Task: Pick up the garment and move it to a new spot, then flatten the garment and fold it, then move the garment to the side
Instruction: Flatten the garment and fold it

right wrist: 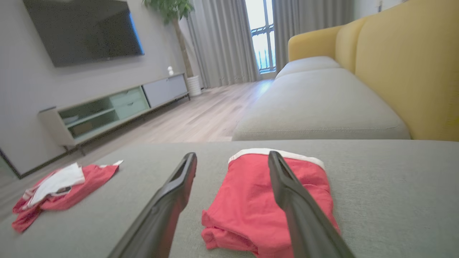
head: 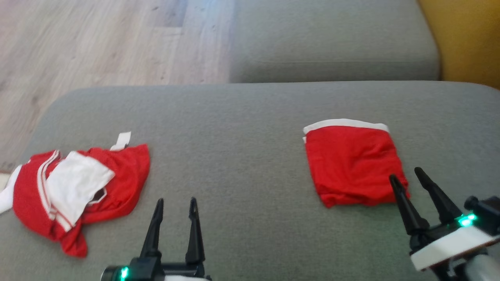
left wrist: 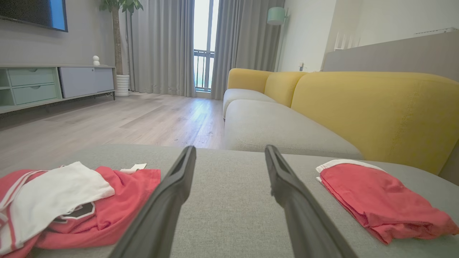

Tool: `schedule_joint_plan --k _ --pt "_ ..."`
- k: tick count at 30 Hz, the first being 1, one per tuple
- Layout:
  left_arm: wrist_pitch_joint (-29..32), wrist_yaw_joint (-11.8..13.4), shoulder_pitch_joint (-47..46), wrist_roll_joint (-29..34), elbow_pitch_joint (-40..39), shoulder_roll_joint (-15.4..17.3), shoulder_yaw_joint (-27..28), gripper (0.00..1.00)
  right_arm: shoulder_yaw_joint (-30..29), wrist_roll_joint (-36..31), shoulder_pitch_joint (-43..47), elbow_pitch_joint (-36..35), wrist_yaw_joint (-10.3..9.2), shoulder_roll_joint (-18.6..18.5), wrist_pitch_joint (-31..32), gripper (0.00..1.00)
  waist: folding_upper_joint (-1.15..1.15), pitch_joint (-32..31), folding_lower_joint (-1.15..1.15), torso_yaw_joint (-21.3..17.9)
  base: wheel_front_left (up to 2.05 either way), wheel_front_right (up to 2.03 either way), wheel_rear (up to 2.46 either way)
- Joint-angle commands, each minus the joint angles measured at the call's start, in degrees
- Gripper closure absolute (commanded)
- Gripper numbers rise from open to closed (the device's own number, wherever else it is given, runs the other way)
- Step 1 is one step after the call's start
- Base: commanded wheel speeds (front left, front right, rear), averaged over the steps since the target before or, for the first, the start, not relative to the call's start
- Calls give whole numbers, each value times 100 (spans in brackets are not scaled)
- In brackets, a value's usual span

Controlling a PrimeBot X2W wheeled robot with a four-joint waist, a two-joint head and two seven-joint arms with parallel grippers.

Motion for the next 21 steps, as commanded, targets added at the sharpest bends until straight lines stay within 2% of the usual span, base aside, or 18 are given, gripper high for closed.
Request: schedule_joint_plan --k 1,6,11,21 --pt "-55 65 -16 60 -238 -30 244 0 -184 -219 -54 -102 40 122 -184 0 0 -103 1 -161 0 0 0" --pt "-55 144 200 79 -357 -30 334 0 -988 -1015 115 72 40 859 -278 0 0 -157 1 -335 0 0 0" --pt "-55 163 304 60 -387 -30 391 0 -1446 -1622 309 154 40 1260 -281 0 0 -192 1 -392 0 0 0" --pt "-55 73 275 169 -222 -30 474 0 -1131 -1789 483 232 40 1367 -282 0 0 -212 1 -466 0 0 0"
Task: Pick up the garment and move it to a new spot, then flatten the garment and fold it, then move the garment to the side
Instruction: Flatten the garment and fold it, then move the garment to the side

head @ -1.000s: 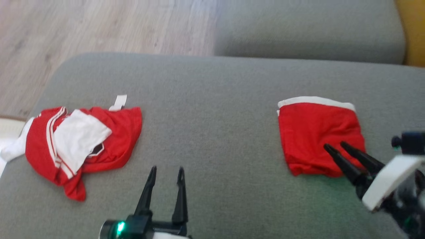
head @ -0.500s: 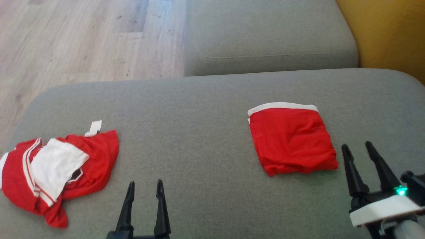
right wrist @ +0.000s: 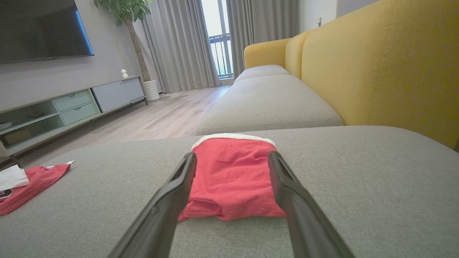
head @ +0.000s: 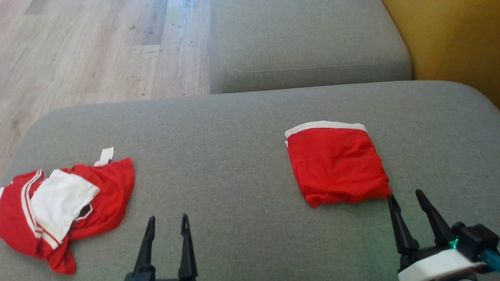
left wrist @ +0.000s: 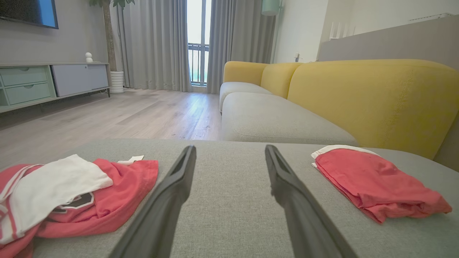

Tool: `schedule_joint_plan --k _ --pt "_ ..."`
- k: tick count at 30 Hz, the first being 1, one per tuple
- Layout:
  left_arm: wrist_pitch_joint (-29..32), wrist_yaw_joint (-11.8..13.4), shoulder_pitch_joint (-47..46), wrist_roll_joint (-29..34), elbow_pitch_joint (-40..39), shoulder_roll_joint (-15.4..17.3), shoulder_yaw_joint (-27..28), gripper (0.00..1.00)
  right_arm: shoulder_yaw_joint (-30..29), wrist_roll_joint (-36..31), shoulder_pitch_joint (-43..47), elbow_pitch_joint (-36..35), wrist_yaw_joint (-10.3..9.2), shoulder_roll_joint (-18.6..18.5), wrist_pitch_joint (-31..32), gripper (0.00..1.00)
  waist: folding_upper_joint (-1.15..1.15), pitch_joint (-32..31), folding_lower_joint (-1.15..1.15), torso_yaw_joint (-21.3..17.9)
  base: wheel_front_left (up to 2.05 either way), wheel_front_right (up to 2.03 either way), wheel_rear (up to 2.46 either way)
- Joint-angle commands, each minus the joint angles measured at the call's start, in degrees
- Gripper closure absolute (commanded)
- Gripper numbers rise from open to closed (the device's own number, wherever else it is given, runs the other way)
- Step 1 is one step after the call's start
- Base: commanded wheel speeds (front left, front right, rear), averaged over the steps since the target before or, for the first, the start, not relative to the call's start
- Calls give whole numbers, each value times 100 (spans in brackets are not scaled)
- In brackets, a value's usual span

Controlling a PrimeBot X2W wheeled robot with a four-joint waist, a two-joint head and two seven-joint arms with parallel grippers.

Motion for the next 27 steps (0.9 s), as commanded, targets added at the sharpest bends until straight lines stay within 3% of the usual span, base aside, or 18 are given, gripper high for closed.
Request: schedule_joint_plan --k 1,27 --pt "-55 -14 -188 48 -165 -33 236 0 94 -4 -144 -151 39 -70 -77 0 0 -1 0 -4 0 0 0" --pt "-55 -54 -255 151 124 -33 276 0 275 43 -144 -46 39 -101 -77 0 0 -94 0 -79 0 0 0"
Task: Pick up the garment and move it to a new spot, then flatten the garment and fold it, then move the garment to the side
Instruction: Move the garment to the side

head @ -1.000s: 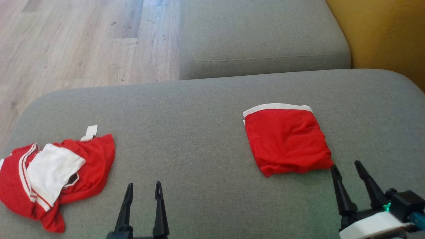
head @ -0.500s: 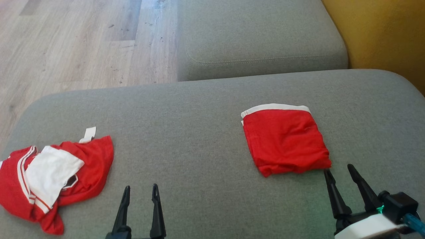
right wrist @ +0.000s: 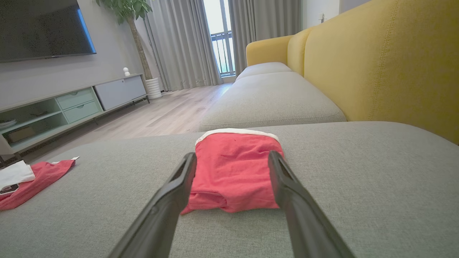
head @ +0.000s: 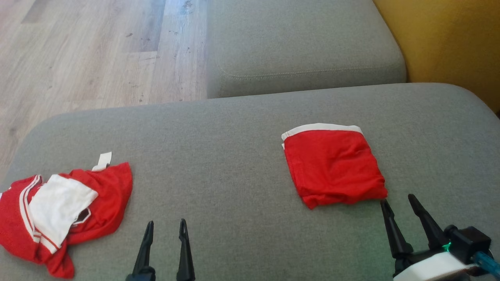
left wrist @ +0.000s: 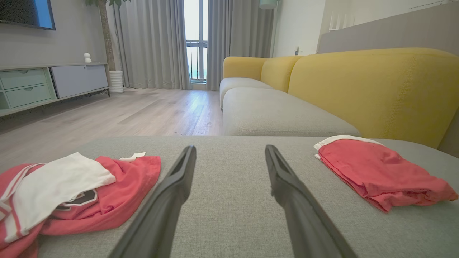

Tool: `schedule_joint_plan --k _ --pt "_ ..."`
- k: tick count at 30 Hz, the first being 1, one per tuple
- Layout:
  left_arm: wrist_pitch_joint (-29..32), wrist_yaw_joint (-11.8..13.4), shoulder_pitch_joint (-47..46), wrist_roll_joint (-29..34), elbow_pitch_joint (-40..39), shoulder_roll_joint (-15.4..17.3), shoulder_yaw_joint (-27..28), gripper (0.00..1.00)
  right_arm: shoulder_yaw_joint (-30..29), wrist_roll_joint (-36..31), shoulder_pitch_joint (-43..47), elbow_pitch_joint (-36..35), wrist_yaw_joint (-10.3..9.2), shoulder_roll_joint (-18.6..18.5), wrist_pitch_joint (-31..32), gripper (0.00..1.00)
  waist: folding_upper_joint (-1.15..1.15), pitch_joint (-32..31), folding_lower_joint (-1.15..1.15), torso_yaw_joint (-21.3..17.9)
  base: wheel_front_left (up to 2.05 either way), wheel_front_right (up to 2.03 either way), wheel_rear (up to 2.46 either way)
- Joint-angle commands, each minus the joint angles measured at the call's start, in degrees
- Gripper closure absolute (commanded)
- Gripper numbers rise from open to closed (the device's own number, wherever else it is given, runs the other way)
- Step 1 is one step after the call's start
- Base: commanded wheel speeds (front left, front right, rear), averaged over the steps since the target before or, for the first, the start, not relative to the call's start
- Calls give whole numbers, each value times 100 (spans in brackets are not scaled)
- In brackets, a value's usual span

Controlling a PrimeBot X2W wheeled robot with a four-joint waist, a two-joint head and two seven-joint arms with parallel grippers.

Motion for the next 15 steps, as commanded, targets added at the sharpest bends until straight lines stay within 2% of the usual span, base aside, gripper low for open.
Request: schedule_joint_plan --k 1,10,15 --pt "-55 3 -239 47 -129 -33 171 0 91 42 -144 -150 40 -98 -77 0 0 -15 0 -15 0 0 0" --pt "-55 -7 -272 53 -105 -33 151 0 55 37 -167 -141 40 -109 -77 0 0 137 0 -18 0 0 0" --pt "-55 -32 -339 54 -67 -33 84 0 272 405 -339 48 40 -252 -78 0 0 397 0 8 0 0 0"
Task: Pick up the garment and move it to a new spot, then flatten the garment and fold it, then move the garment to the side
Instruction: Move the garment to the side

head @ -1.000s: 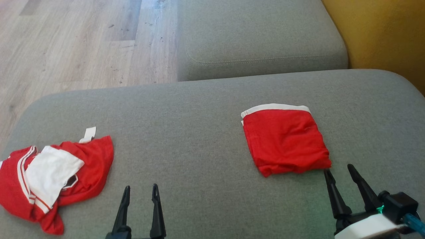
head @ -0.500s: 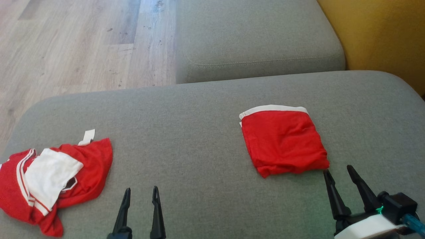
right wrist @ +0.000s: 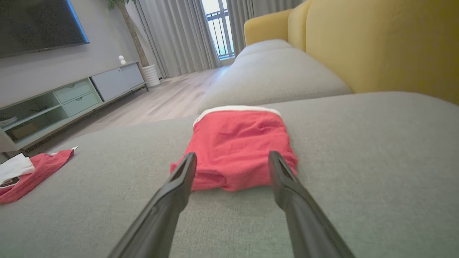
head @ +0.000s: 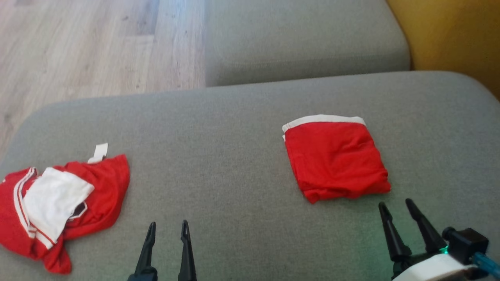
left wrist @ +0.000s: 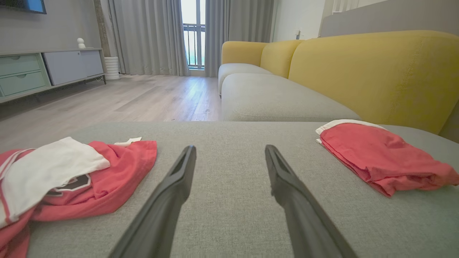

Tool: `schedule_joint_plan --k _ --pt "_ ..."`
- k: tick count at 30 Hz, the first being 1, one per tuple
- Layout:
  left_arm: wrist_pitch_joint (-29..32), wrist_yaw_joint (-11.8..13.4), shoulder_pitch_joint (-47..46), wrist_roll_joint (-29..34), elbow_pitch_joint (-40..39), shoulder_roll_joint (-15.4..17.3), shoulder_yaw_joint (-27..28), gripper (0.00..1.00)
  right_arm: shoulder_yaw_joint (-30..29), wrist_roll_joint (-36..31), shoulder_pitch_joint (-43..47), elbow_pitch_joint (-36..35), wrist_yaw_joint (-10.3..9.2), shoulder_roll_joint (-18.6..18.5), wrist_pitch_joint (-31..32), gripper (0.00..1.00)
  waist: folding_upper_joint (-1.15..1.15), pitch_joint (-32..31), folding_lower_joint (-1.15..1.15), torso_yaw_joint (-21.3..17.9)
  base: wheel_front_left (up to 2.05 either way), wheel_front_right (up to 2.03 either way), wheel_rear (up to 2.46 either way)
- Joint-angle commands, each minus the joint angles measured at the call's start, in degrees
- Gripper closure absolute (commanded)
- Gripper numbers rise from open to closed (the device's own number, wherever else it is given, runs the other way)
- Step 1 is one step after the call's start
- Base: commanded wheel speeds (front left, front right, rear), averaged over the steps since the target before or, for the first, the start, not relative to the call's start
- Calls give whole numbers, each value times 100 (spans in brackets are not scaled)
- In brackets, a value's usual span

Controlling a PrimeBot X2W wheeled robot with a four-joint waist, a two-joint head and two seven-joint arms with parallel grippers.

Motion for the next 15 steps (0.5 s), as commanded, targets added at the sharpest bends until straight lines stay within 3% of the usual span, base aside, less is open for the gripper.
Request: schedule_joint_plan --k 1,7,15 --pt "-55 0 -323 54 -167 -33 112 0 139 110 -314 -101 39 -201 -78 0 0 116 0 13 0 0 0" --pt "-55 -20 -500 83 -149 -33 -36 0 419 776 -1113 367 39 -670 262 0 0 608 0 28 0 0 0" --pt "-55 -47 -1063 125 -122 -33 -294 0 557 1888 -2353 917 39 -1211 1552 0 0 1324 0 181 0 0 0"
